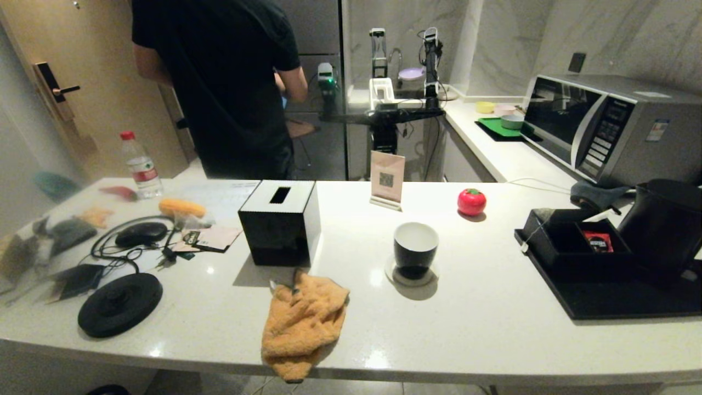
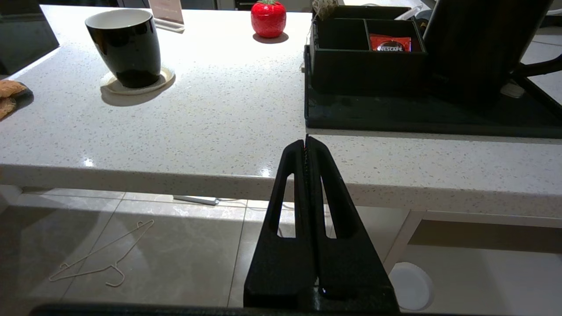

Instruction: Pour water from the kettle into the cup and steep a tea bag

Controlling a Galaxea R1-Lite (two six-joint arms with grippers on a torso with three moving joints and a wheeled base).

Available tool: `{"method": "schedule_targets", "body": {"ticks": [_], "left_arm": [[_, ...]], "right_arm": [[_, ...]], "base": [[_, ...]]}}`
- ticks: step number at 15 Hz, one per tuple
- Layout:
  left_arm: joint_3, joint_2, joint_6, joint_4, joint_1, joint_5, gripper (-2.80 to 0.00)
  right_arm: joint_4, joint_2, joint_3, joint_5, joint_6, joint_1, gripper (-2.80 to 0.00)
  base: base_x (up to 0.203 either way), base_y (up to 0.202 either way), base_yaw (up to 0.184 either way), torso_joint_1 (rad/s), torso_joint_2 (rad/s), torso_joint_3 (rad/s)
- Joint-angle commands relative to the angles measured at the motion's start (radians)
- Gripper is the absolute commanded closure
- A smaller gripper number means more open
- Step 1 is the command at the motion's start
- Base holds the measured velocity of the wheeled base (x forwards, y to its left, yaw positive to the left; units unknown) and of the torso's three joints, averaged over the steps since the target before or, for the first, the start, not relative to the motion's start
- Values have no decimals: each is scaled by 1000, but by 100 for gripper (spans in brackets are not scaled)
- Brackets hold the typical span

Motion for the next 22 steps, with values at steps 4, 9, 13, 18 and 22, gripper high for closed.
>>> {"method": "schedule_targets", "body": {"ticks": [4, 9, 13, 18, 22], "left_arm": [[0, 0, -1, 0, 0, 0, 0], [0, 0, -1, 0, 0, 0, 0], [0, 0, -1, 0, 0, 0, 0], [0, 0, -1, 0, 0, 0, 0], [0, 0, -1, 0, 0, 0, 0]], "right_arm": [[0, 1, 0, 0, -1, 1, 0], [0, 1, 0, 0, -1, -1, 0], [0, 1, 0, 0, -2, 1, 0], [0, 1, 0, 0, -1, 1, 0], [0, 1, 0, 0, -1, 1, 0]], "base": [[0, 0, 0, 0, 0, 0], [0, 0, 0, 0, 0, 0], [0, 0, 0, 0, 0, 0], [0, 0, 0, 0, 0, 0], [0, 0, 0, 0, 0, 0]]}}
